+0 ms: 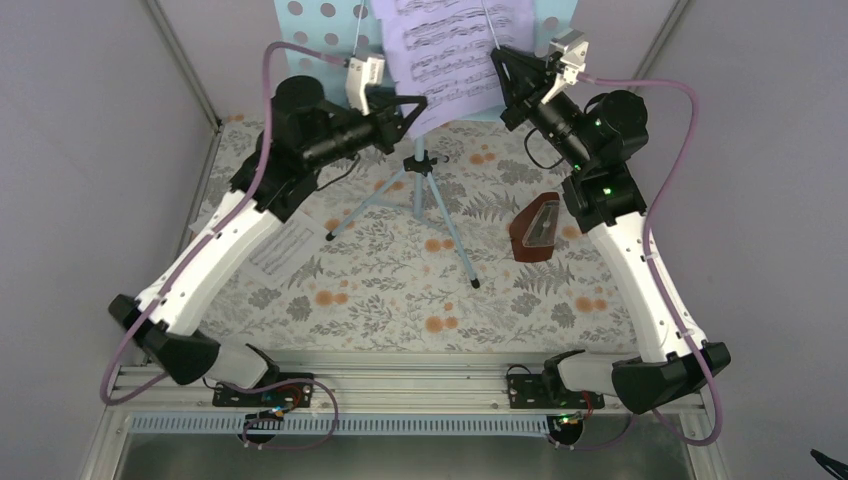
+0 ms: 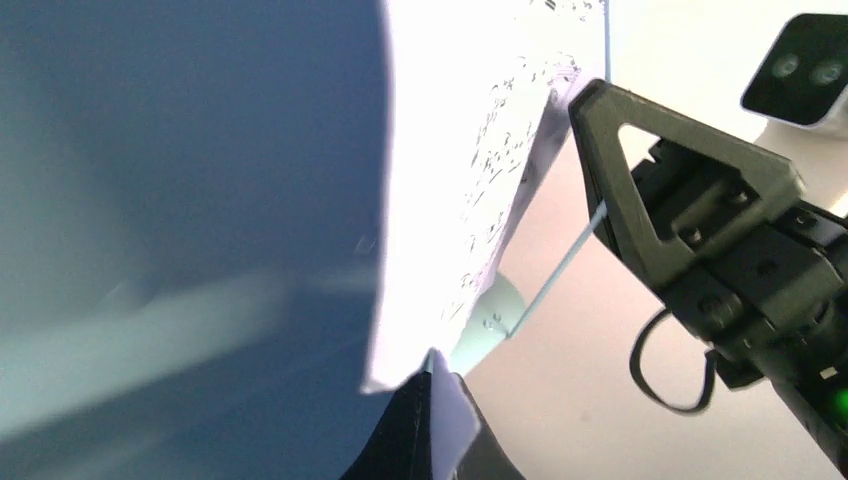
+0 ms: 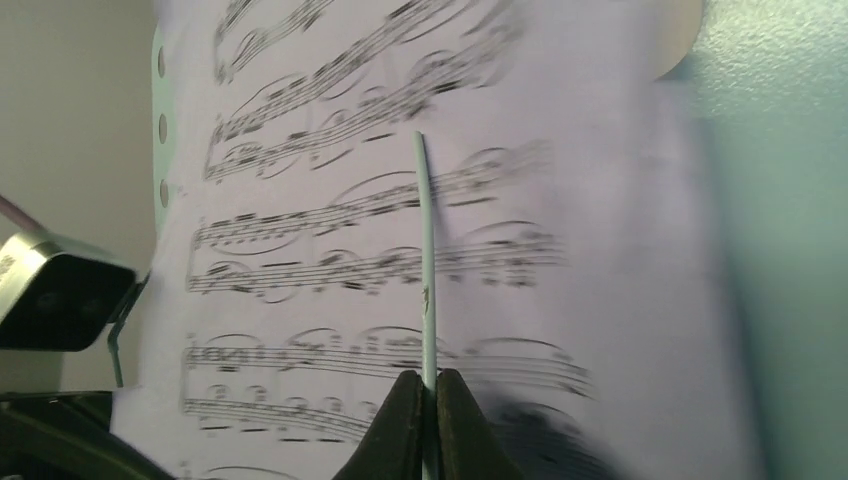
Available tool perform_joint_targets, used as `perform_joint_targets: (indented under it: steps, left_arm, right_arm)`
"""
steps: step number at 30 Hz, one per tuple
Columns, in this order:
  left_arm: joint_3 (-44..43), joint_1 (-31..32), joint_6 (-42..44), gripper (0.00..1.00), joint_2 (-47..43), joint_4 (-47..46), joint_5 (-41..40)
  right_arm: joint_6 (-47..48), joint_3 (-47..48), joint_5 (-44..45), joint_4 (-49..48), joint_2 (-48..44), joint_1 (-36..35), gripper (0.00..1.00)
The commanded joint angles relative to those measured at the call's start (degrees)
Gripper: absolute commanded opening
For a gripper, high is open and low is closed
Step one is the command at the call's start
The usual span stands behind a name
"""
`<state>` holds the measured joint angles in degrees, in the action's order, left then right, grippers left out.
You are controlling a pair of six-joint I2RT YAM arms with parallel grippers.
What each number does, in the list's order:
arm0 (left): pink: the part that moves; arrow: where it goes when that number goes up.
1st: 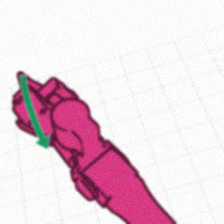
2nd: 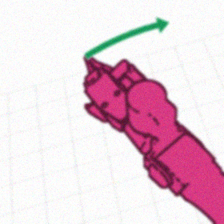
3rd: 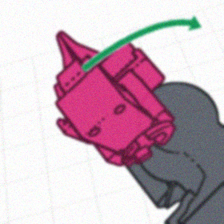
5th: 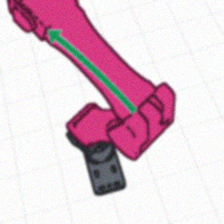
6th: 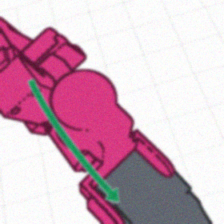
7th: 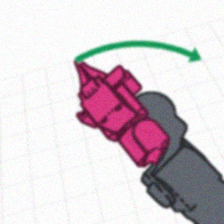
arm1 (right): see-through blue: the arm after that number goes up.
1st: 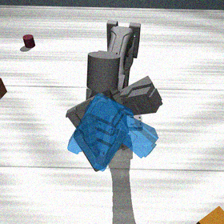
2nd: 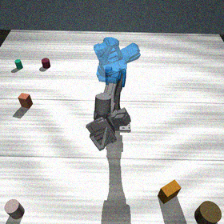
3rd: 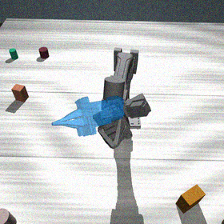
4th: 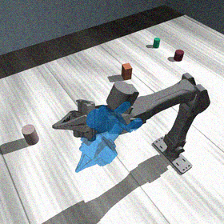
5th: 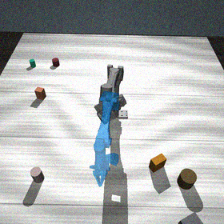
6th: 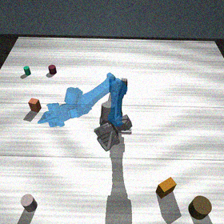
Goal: Pack up the instrument practice props
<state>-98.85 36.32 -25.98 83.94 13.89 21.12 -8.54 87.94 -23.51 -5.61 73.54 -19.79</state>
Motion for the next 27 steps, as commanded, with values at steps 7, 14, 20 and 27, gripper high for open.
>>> perform_joint_targets:
  steps: [7,14,20,27]
  left_arm:
    - [24.50,-7.71,0.01,0.02,-20.82,3.46,-0.41]
    - [46.65,-11.91,-7.90,0.02,-33.02,0.12,-0.57]
    - [62.03,-15.31,-13.52,0.02,-36.62,-4.04,0.27]
    - [72.28,-26.30,-14.71,0.02,-32.78,-9.20,8.02]
  right_arm:
    - [-0.44,-1.02,1.95,-1.14,-1.49,0.43,0.03]
    - [-1.10,-1.42,3.18,-0.21,-2.06,0.45,0.47]
    - [-0.76,-3.48,3.43,0.56,-4.54,0.46,0.90]
    - [0.54,-7.20,4.56,2.00,-9.92,0.43,1.00]
